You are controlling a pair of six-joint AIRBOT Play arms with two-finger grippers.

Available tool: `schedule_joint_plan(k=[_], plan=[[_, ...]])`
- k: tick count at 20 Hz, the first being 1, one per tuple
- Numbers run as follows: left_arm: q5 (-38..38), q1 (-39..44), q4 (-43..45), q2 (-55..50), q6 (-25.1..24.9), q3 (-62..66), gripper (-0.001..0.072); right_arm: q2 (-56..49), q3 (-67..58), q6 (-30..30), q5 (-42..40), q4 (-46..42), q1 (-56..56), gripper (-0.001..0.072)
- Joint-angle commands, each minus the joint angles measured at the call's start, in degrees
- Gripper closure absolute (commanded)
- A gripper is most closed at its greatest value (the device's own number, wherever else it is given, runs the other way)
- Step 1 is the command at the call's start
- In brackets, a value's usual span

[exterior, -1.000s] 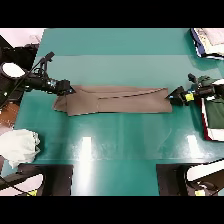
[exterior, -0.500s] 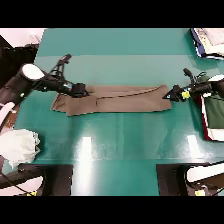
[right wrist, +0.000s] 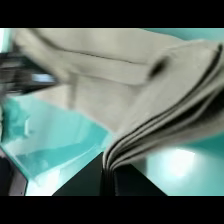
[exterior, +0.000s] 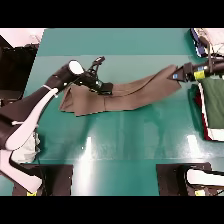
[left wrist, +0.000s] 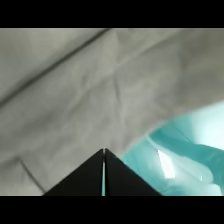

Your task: Fold the shirts.

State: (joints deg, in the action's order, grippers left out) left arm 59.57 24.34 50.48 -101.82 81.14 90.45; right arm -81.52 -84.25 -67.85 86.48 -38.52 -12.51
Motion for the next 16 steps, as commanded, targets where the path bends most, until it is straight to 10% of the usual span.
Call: schedule_joint_plan(k=[1,10,16], plan=[[0.42,1.27,-0.11,-6.82,1.53,6.10,0.0677,1.11,-10.03,-4.31,0.20,1.01,7.72,0.0694],[-1.92,1.27,-0.04,-7.93,1.36,6.10,0.0677,-12.48,-34.12,-8.41,-2.80,0.83,28.87,0.0694],[4.66,-1.84,1.73,-7.80,-0.13,8.11,0.0678,-14.27,-29.24,-8.13,-9.60,1.01,32.30,0.0694]])
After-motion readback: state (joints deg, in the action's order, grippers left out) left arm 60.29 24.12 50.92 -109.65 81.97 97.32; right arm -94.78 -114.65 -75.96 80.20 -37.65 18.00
